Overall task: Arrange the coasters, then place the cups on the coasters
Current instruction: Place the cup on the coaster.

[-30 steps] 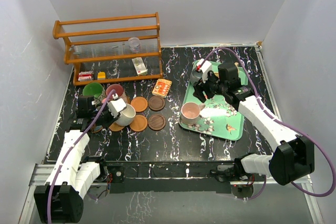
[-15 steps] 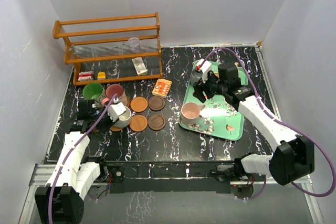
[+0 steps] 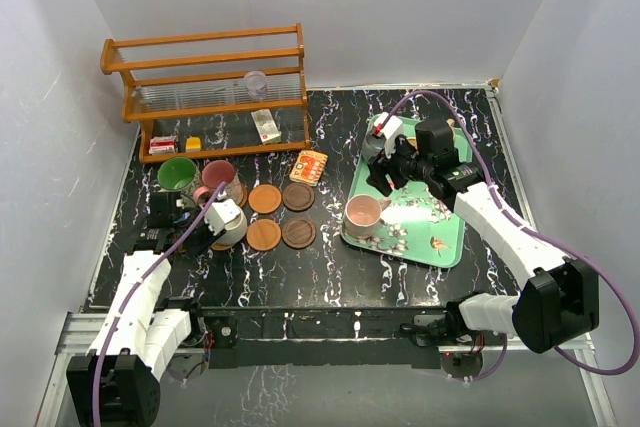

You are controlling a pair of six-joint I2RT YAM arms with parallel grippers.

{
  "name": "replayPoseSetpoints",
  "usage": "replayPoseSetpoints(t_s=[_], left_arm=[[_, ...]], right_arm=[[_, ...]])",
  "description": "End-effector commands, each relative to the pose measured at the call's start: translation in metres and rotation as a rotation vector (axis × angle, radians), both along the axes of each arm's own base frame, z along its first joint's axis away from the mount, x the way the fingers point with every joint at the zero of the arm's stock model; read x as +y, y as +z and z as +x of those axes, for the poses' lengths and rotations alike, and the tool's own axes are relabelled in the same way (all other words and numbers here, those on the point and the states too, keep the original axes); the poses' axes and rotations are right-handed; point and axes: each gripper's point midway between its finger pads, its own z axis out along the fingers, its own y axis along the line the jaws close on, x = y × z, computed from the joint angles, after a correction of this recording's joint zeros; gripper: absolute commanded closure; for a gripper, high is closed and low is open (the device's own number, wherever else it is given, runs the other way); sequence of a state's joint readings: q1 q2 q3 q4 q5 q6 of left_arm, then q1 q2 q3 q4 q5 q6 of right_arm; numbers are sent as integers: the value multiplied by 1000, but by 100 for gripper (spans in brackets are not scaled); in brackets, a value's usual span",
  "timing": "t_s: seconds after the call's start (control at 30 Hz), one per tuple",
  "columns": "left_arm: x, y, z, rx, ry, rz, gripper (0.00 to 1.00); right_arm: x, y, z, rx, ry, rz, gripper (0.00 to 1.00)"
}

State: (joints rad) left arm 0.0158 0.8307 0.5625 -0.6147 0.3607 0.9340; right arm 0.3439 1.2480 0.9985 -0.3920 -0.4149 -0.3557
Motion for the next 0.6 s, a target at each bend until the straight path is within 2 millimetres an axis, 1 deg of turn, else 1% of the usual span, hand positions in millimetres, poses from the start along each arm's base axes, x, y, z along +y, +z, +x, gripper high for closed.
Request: replayPoseSetpoints(t_s=[0.0,0.17,0.57], left_arm=[[4,7,0,-3,-11,26,70],[9,7,0,3,-6,56,69],[17,16,4,-17,-1,103,67]], right_arm=[[2,10,6,-37,-1,29,40],[3,10,6,-35,0,29,40],[3,10,5,-34,5,30,39]])
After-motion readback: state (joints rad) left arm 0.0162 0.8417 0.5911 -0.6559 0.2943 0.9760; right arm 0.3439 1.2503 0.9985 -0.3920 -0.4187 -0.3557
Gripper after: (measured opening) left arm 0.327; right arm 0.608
